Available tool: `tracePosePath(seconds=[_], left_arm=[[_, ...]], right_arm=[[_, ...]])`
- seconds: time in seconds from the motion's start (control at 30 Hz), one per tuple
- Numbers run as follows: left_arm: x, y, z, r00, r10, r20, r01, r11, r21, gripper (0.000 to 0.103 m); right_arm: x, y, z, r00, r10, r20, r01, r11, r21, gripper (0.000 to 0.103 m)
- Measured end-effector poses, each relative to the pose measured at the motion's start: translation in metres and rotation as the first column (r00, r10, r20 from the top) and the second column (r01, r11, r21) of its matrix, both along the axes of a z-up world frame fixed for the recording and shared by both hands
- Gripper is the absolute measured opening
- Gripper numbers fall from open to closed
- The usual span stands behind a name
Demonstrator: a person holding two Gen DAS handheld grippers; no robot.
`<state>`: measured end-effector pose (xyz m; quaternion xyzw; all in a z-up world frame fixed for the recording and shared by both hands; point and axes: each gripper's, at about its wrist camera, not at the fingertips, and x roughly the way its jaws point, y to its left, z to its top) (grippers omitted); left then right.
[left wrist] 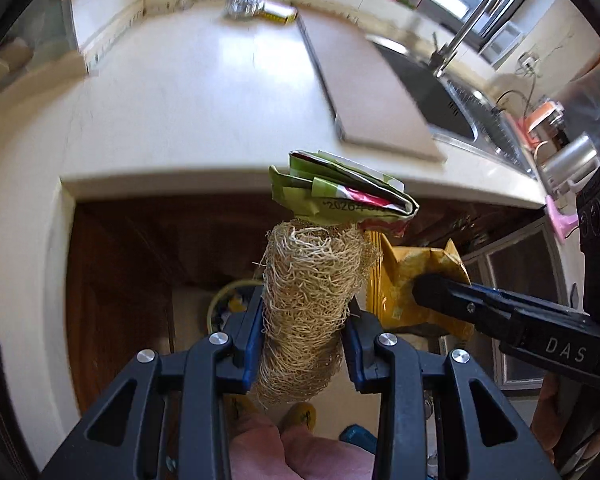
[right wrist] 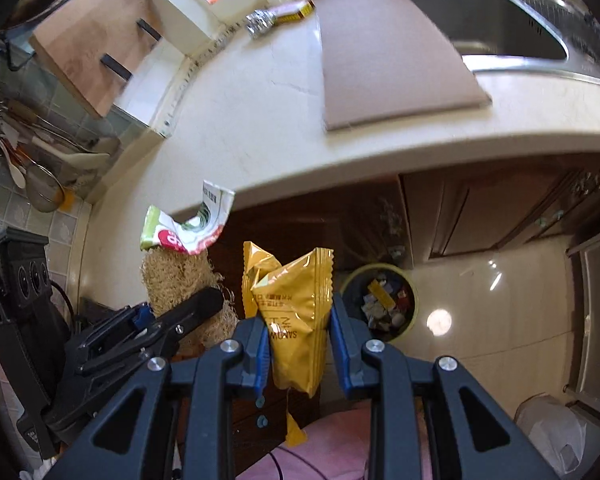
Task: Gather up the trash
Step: 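Carry the yellow bag and loofah down to the floor bin and open both tools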
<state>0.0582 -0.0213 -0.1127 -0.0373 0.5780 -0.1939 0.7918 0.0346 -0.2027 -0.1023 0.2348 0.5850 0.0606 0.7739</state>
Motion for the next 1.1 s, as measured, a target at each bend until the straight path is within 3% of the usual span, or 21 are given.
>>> tracePosePath(seconds=[0.23,0.43,0.6,0.73,0.87,1.03,1.1], left_arm=[[-0.02,-0.01,-0.119,0.992,0.049,-0.119,-0.046,0.999,0.029,0.033],[-0.025,-0.013,-0.184,0.995,0.059,-0.086,-0.055,0.997,0.055,0.033],[-0.014,-0.011,-0.257,0.99,0.085,-0.117,-0.069,0.989,0.129,0.035],[-0.004,-0.004,-0.3,0.983,0.115,-0.14,-0.095,0.985,0.143,0.04],[0.004,0.002,-0.327,0.979,0.122,-0.166,-0.098,0.984,0.147,0.05],[0.003,0.008,-0.339,0.98,0.12,-0.159,-0.094,0.983,0.157,0.084],[0.003,0.013,-0.337,0.981,0.124,-0.151,-0.1,0.982,0.158,0.086]], right_arm=[[-0.016,-0.018,-0.124,0.988,-0.039,-0.149,0.043,0.999,0.019,0.026],[-0.021,-0.018,-0.193,0.977,-0.024,-0.21,0.028,1.0,0.015,0.026],[-0.01,-0.009,-0.258,0.971,0.011,-0.237,-0.016,1.0,-0.021,0.026],[-0.001,-0.001,-0.306,0.962,0.014,-0.272,-0.026,0.999,-0.041,0.026],[0.008,0.008,-0.334,0.959,0.032,-0.28,-0.053,0.996,-0.069,0.032],[0.019,0.018,-0.347,0.959,0.034,-0.28,-0.065,0.993,-0.1,0.038],[0.021,0.019,-0.343,0.961,0.022,-0.274,-0.053,0.993,-0.105,0.038]])
